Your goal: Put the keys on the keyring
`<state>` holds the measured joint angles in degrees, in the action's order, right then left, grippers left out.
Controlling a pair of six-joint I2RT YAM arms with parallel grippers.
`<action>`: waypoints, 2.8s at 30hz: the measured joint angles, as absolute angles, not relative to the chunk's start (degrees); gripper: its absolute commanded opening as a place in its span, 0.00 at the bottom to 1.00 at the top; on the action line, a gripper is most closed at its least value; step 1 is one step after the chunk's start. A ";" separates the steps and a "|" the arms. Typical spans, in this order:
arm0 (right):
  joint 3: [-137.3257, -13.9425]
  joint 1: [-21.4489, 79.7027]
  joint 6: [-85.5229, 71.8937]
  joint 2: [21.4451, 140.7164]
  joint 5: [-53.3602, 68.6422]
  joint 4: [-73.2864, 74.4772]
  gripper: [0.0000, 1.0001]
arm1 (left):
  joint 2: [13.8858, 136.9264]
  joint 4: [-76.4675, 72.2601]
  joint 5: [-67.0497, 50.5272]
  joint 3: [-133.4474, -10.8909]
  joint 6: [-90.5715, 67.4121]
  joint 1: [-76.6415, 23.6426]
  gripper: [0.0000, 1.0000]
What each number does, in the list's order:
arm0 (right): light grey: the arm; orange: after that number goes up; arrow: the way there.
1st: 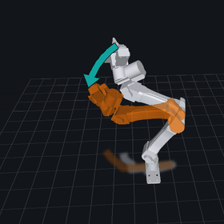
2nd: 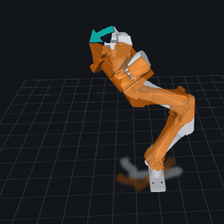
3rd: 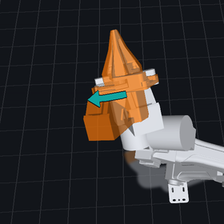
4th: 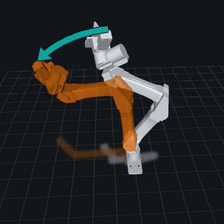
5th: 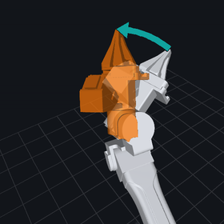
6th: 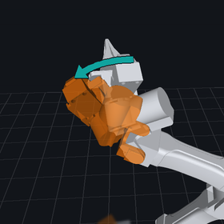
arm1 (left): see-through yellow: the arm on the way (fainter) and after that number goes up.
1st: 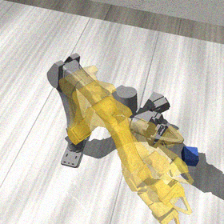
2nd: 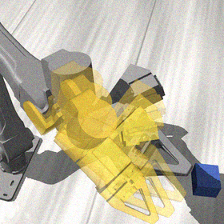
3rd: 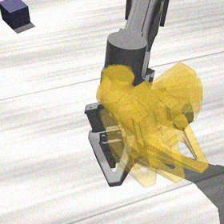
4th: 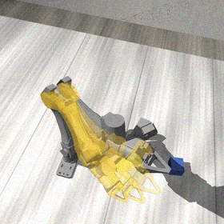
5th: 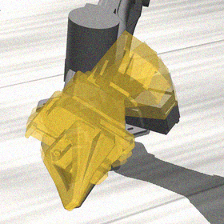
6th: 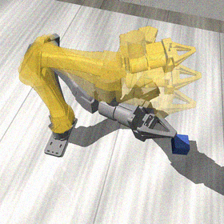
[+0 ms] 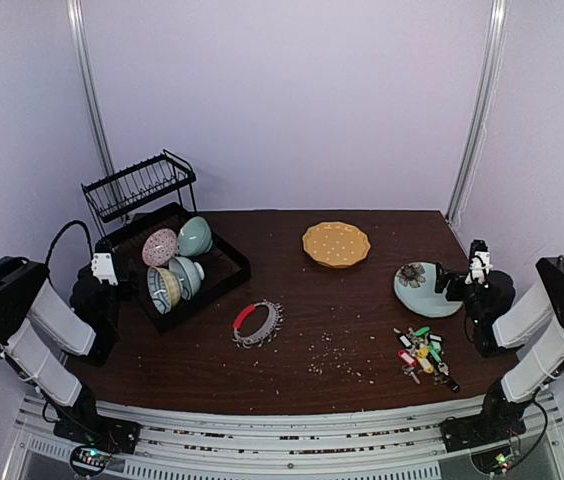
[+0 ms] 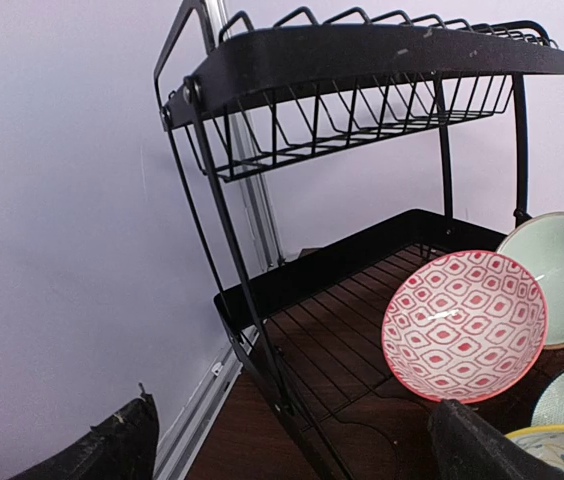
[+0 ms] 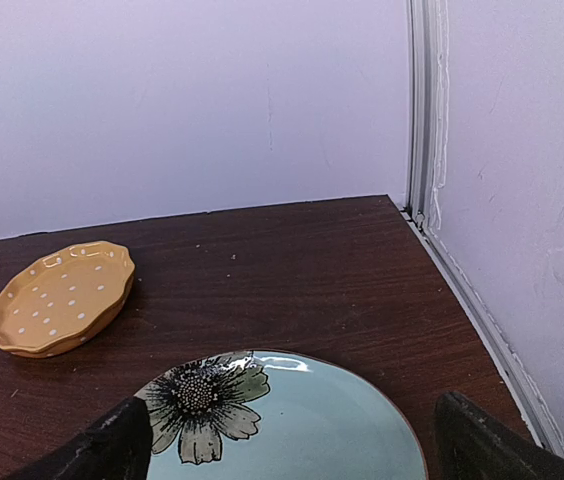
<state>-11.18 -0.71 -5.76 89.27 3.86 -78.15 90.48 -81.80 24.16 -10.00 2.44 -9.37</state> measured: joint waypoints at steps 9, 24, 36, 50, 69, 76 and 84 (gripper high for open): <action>-11.18 -0.71 -5.78 89.25 3.86 -78.22 1.00 | 90.19 -83.05 24.40 -8.99 1.87 -9.04 0.98; -31.24 -0.10 -17.65 63.48 21.89 -43.29 0.82 | 52.77 -64.77 30.37 -10.39 -0.84 -11.75 0.98; -49.19 33.28 -25.39 73.80 16.53 -9.93 0.67 | 46.85 -28.42 16.05 -33.23 -11.79 -33.87 0.85; -93.56 50.57 -14.13 122.72 1.93 14.57 0.51 | 64.73 -13.56 2.59 -39.20 -23.22 -42.48 0.87; -104.95 52.58 -7.88 133.95 -2.24 20.03 0.27 | 66.37 -12.21 2.72 -38.85 -23.94 -42.48 0.92; -105.65 52.58 -7.22 134.32 -2.20 20.01 0.21 | 66.37 -11.92 2.87 -38.85 -23.86 -42.48 0.92; -106.83 52.58 -6.48 135.13 -2.33 20.14 0.15 | 66.37 -11.92 3.38 -38.85 -23.44 -42.48 0.92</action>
<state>-106.83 52.58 -6.48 135.13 -2.33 20.14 66.37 -11.92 3.38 -38.85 -23.44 -42.48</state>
